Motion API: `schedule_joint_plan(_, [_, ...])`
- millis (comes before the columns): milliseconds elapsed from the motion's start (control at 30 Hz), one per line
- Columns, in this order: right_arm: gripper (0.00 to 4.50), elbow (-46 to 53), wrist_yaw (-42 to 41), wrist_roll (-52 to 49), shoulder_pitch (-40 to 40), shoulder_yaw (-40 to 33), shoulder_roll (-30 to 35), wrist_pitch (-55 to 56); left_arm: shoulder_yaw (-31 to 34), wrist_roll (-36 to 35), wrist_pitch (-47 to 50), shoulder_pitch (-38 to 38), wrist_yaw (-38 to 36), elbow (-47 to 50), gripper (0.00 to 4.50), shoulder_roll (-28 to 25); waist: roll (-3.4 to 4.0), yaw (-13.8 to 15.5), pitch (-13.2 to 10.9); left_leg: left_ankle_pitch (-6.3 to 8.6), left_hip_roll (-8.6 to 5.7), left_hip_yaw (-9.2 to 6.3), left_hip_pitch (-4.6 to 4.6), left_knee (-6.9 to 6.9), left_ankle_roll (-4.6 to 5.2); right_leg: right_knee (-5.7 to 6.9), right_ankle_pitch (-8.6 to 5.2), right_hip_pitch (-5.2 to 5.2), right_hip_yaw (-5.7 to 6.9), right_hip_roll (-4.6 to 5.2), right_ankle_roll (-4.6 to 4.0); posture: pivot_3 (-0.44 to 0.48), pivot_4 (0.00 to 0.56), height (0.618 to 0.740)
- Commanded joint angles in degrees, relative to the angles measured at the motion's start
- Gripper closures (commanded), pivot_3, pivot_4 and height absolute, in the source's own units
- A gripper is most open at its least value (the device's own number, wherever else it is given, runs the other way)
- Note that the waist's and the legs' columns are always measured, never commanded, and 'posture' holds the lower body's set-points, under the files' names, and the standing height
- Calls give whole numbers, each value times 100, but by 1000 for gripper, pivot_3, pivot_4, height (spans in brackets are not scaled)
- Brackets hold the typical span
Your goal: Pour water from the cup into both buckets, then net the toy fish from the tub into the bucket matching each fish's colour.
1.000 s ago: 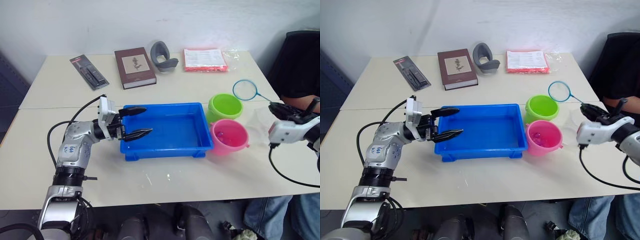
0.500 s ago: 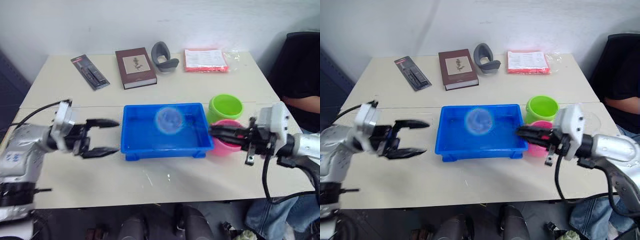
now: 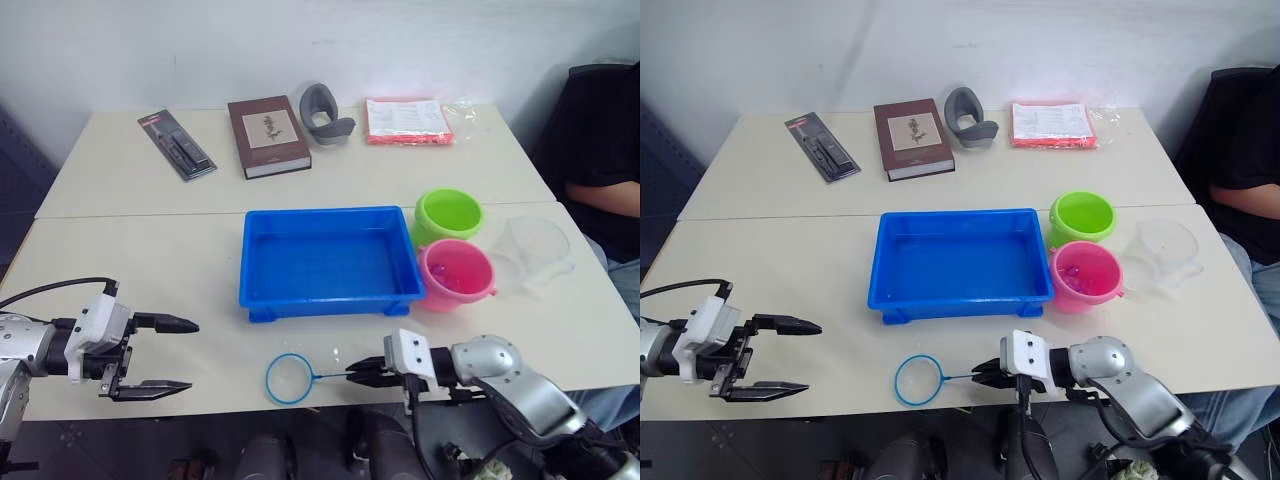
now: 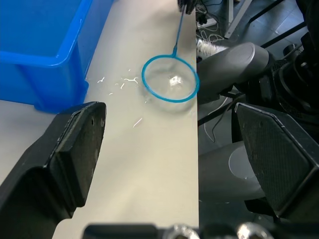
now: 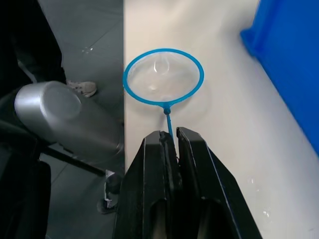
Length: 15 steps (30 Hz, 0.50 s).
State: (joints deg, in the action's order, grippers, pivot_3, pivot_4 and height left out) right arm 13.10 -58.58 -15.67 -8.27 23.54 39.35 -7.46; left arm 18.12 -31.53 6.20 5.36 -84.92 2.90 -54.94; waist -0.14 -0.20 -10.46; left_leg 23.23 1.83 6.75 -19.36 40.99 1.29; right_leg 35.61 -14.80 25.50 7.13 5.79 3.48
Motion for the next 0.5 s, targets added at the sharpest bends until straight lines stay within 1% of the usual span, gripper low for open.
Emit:
schedule_joint_plan(33, [4500, -121, -74, 91, -143, -59, -240, 208, 172, -39, 48, 14, 290, 194, 36, 92, 0, 4, 0, 0, 2, -1, 0, 0, 0, 2, -1, 0, 0, 0, -2, 0, 150, 740])
schedule_joint_plan(100, [3648, -191, -134, 117, -193, -84, -320, 229, 95, -9, 26, 63, 362, 237, 0, 160, 2, -1, -1, 1, 2, 0, 1, 0, -1, 2, -1, 0, 0, 0, -2, 0, 150, 740])
schedule_joint_plan(133, [3337, -213, -148, 138, -197, -104, -337, 242, 67, 13, 7, 87, 384, 245, 0, 186, 1, -1, -1, 1, 2, -1, 1, -1, -1, 2, -1, 0, 0, 0, -2, 0, 150, 740])
schedule_joint_plan(267, [1331, 88, -389, 29, -23, -323, -62, 248, 111, 9, 9, 229, 566, 350, 0, 337, 2, 6, -1, 2, 4, -1, 0, -1, -3, 3, -1, 0, 1, 0, -2, 0, 150, 740])
schedule_joint_plan(333, [278, 482, -417, -102, 175, -615, 141, 285, 191, 19, -55, 353, 710, 559, 0, 392, 2, 16, -1, 4, 2, -1, 0, -1, -1, 1, -1, -1, 0, 5, -2, 0, 150, 740])
schedule_joint_plan(367, [60, 900, -483, -431, 417, -949, 325, 215, 296, 104, 35, 426, 961, 621, 0, 385, 2, 24, -1, 4, 2, -2, -1, 0, -1, 0, -1, -1, 1, 7, -2, 0, 150, 740])
schedule_joint_plan(433, [60, 1476, -563, -877, 842, -1480, 593, 148, 518, 279, 84, 536, 1327, 567, 0, 365, 2, 25, -1, 7, 2, -4, 0, -1, 0, -2, -1, -2, 0, 11, -2, 0, 150, 740])
schedule_joint_plan(500, [60, 1767, -574, -1062, 1202, -1858, 767, 173, 709, 459, -41, 631, 1512, 402, 0, 364, -1, 26, 1, 7, 4, -6, 5, -2, 0, -4, -1, -6, 0, 8, -1, 0, 150, 740])
